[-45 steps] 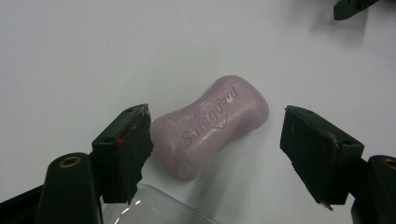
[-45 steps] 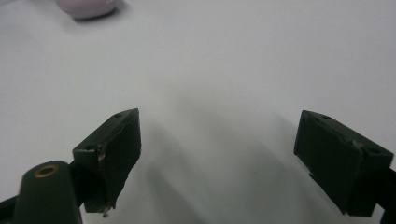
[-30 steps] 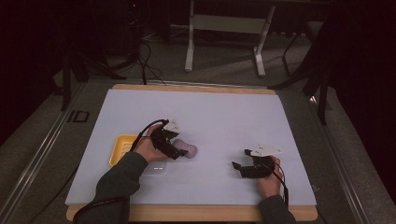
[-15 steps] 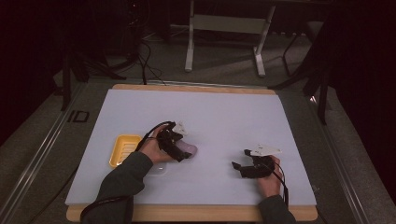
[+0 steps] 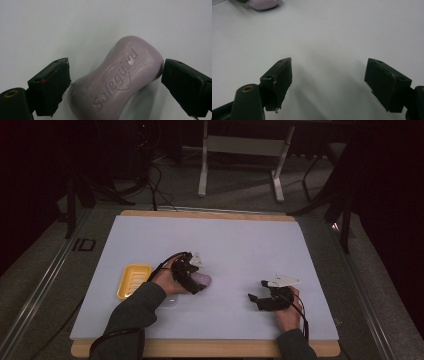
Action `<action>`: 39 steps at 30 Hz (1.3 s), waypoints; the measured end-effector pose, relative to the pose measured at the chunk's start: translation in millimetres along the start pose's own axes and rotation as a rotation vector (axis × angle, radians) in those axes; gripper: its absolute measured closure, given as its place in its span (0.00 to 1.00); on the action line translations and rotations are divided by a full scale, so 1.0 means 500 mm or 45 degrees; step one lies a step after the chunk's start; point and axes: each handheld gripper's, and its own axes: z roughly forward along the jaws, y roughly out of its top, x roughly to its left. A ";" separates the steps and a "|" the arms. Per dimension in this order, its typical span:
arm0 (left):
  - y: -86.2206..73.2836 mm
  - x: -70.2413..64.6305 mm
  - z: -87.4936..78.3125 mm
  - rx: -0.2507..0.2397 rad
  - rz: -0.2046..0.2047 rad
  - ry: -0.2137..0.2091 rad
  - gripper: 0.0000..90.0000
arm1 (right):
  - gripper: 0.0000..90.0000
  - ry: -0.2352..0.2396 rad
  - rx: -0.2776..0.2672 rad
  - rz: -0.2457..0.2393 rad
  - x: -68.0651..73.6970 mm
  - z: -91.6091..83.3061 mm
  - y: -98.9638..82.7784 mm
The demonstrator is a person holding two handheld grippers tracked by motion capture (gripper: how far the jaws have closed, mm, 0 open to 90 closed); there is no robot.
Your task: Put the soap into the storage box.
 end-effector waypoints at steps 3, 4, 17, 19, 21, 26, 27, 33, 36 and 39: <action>0.004 0.004 -0.001 0.001 -0.001 0.017 0.11 | 0.24 -0.001 0.001 0.001 0.000 0.000 0.000; 0.005 0.006 -0.001 -0.004 -0.009 0.021 0.13 | 0.24 -0.002 0.003 0.000 0.000 0.000 0.000; 0.003 0.044 0.002 -0.006 -0.187 -0.018 0.40 | 0.24 0.000 0.008 -0.004 0.000 0.002 0.000; 0.002 0.046 0.006 0.009 -0.206 -0.035 0.40 | 0.24 -0.001 0.010 -0.004 0.000 0.002 0.001; 0.001 0.046 0.010 0.020 -0.210 -0.049 0.40 | 0.24 -0.001 0.011 -0.004 0.000 0.002 0.001; -0.001 0.046 0.014 0.030 -0.215 -0.067 0.43 | 0.24 -0.001 0.015 -0.008 0.001 0.002 0.001; -0.001 0.043 0.019 0.078 -0.206 -0.062 0.44 | 0.24 -0.002 0.017 -0.008 0.001 0.003 0.001; 0.007 0.042 0.016 0.128 -0.196 -0.064 0.50 | 0.24 -0.002 0.017 -0.011 0.001 0.003 0.001; 0.010 0.041 0.015 0.154 -0.187 -0.063 0.52 | 0.24 -0.002 0.017 -0.012 0.001 0.003 0.001; 0.012 0.042 0.015 0.167 -0.181 -0.065 0.52 | 0.24 -0.001 0.017 -0.013 0.001 0.003 0.001</action>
